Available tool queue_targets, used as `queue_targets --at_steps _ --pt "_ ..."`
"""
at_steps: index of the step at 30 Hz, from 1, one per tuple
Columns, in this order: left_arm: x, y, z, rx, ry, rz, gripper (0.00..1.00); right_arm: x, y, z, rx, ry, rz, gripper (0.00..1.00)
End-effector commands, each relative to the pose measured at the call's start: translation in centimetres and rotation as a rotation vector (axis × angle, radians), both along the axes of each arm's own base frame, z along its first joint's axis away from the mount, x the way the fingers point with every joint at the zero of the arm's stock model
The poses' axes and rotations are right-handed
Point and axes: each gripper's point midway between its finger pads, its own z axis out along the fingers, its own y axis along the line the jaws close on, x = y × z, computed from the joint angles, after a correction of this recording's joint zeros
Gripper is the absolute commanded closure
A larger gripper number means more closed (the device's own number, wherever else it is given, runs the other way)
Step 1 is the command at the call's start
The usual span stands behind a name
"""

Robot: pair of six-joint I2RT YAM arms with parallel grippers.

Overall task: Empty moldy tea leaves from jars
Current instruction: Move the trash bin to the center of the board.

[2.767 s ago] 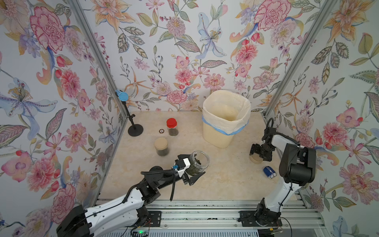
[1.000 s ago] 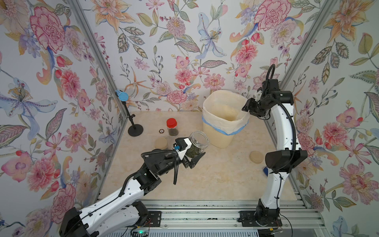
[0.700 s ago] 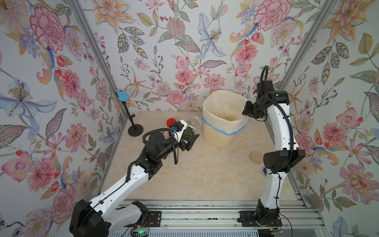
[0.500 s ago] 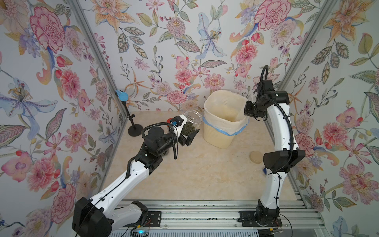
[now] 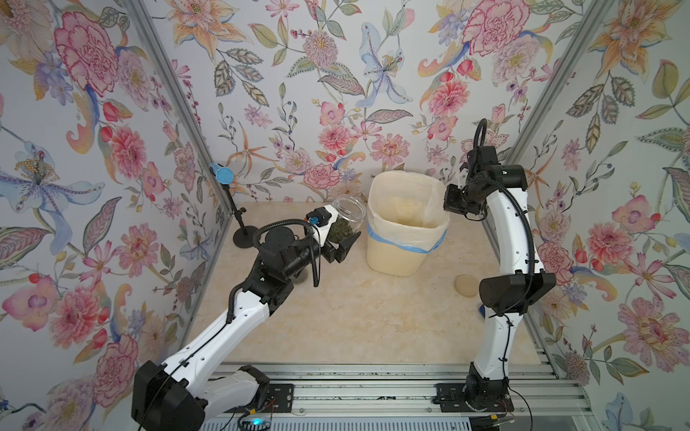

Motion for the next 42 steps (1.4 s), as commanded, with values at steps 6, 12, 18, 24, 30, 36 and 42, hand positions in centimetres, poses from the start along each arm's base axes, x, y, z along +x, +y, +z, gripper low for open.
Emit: queue_targets --at_steps 6,12,18,24,30,36,42 --pt "-3.2 1.8 6.4 -0.070 -0.157 -0.010 0.28 -5.5 4.6 2.7 0.019 0.005 0.115 0.90" --pt "-4.3 2.5 7.5 -0.069 -0.165 -0.003 0.28 -8.8 7.3 3.5 0.000 0.019 0.195 0.90" --pt "-4.7 2.3 7.3 -0.080 -0.133 -0.033 0.29 -11.7 9.1 3.1 -0.004 0.036 0.244 0.89" --pt "-3.9 1.3 6.1 -0.087 -0.076 -0.067 0.30 -12.3 9.7 1.3 0.033 0.051 0.258 0.87" --pt "-3.5 0.1 5.5 -0.114 -0.044 -0.108 0.30 -12.9 9.5 0.4 0.113 0.054 0.258 0.71" --pt "-3.1 -1.6 5.3 -0.115 -0.030 -0.145 0.29 -13.2 6.8 3.3 0.187 -0.031 0.231 0.15" --pt "-3.1 -3.4 6.2 -0.109 -0.027 -0.175 0.29 -15.1 3.4 8.7 0.265 -0.198 0.208 0.01"
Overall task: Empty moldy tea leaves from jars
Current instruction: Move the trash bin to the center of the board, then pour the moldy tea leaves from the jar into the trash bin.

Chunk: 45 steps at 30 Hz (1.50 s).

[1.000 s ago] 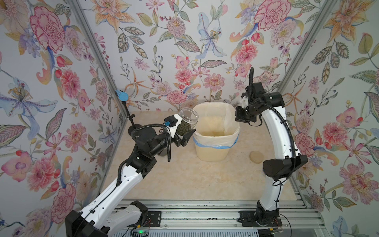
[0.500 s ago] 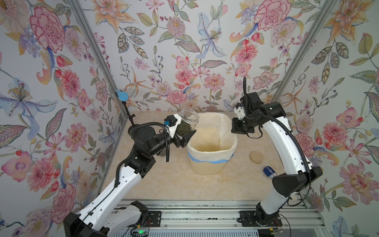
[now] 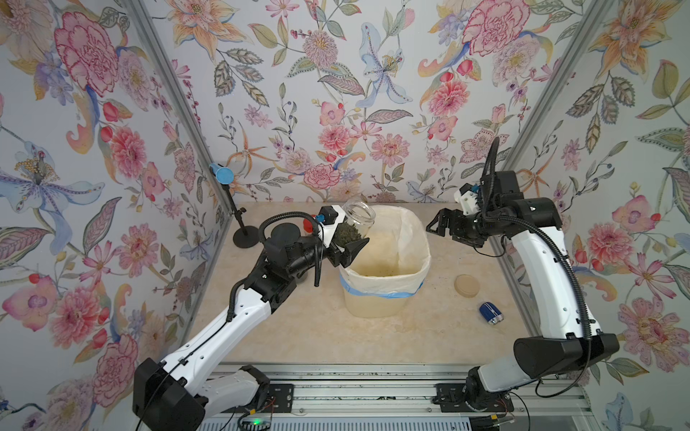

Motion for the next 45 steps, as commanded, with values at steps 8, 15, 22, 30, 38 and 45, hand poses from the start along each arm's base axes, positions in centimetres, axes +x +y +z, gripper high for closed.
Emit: queue_targets --at_steps 8,15,22,30,38,45 --pt "-1.3 -3.1 6.5 -0.098 -0.121 -0.033 0.29 -5.6 6.5 11.9 0.353 -0.509 0.288 0.00" --pt "-1.4 -5.3 6.9 -0.120 -0.100 -0.062 0.29 -5.8 10.3 12.5 0.446 -0.627 0.406 0.00" --pt "-1.1 -6.3 6.2 -0.094 -0.080 -0.068 0.29 -4.5 12.3 11.8 0.447 -0.593 0.464 0.00" --pt "-0.8 -6.9 5.8 -0.068 -0.068 -0.071 0.29 -4.7 15.1 11.6 0.451 -0.576 0.544 0.00" --pt "-0.5 -7.1 5.3 -0.050 -0.060 -0.070 0.29 -4.8 17.2 10.7 0.416 -0.554 0.586 0.00" --pt "-0.5 -7.1 4.9 -0.039 -0.054 -0.066 0.29 -4.7 18.2 10.1 0.403 -0.539 0.603 0.10"
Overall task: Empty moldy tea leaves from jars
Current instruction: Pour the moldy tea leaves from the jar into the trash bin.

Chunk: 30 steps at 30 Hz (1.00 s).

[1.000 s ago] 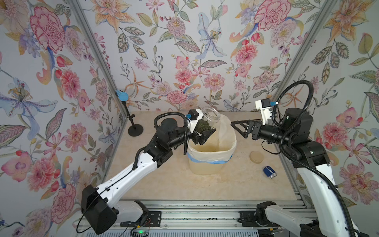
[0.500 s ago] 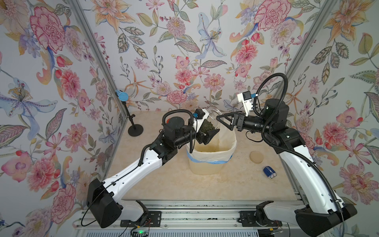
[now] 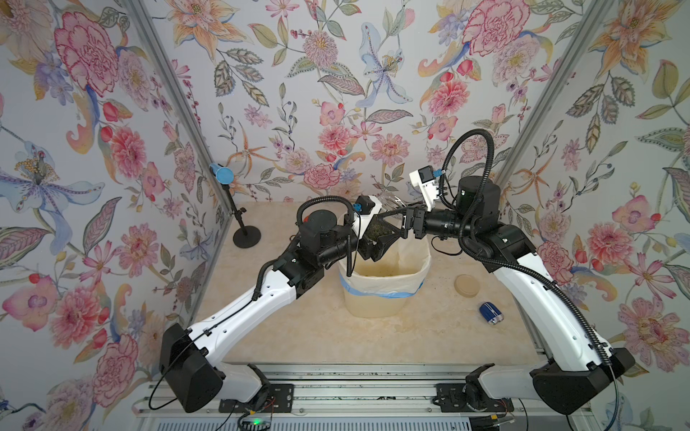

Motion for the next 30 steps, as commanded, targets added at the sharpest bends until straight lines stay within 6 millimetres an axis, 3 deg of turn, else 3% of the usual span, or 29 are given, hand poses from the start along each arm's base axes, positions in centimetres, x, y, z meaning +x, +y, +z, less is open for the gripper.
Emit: queue_targets --at_steps 1,8,14,19,30 --pt "-0.6 -0.1 3.6 -0.064 -0.088 -0.011 0.29 -0.9 0.8 1.3 0.010 -0.038 0.034 0.12" --pt "-0.6 0.0 2.5 -0.044 -0.066 -0.008 0.24 -1.1 1.2 1.3 0.010 -0.039 0.044 0.40" --pt "-1.4 1.2 2.0 -0.072 -0.090 0.011 0.01 -2.2 2.5 2.2 0.038 -0.043 0.053 0.45" --pt "-1.9 1.9 1.7 -0.091 -0.113 0.018 0.00 -2.3 2.8 3.2 0.106 -0.003 0.047 0.47" --pt "-3.0 6.0 2.3 -0.223 -0.242 0.149 0.00 -1.2 2.8 3.2 0.165 0.081 0.014 0.49"
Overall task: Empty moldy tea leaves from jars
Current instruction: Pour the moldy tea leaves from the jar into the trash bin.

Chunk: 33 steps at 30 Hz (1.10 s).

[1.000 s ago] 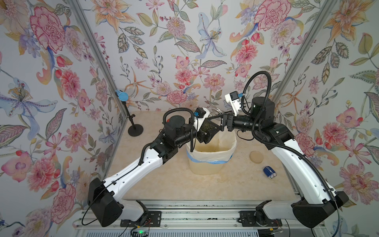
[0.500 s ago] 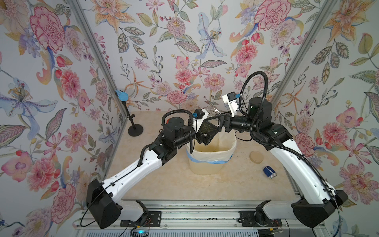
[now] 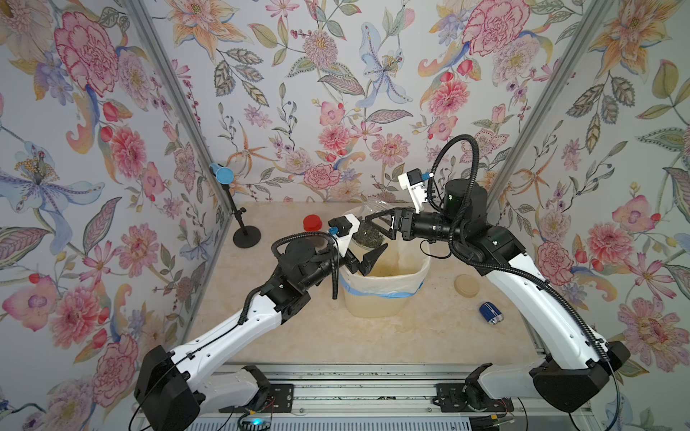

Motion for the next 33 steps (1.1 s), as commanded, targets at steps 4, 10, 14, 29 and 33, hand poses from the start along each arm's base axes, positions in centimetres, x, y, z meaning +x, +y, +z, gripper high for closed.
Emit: queue_targets --at_steps 4,10,14,29,33 --pt "-1.0 1.9 2.8 -0.125 -0.157 0.059 0.02 0.2 0.3 2.9 0.160 0.009 0.021 0.49" --pt "-0.8 2.2 2.5 -0.170 -0.219 0.092 0.05 0.2 0.5 2.7 0.205 0.056 0.031 0.49" --pt "-0.4 1.5 2.0 -0.156 -0.233 0.086 0.08 0.0 0.4 2.1 0.228 0.090 0.022 0.49" --pt "1.1 1.3 0.7 -0.164 -0.211 0.139 0.00 -0.1 0.1 2.4 0.383 0.223 0.045 0.50" --pt "1.5 1.3 0.4 -0.154 -0.208 0.154 0.00 -0.2 0.1 2.4 0.388 0.235 0.051 0.50"
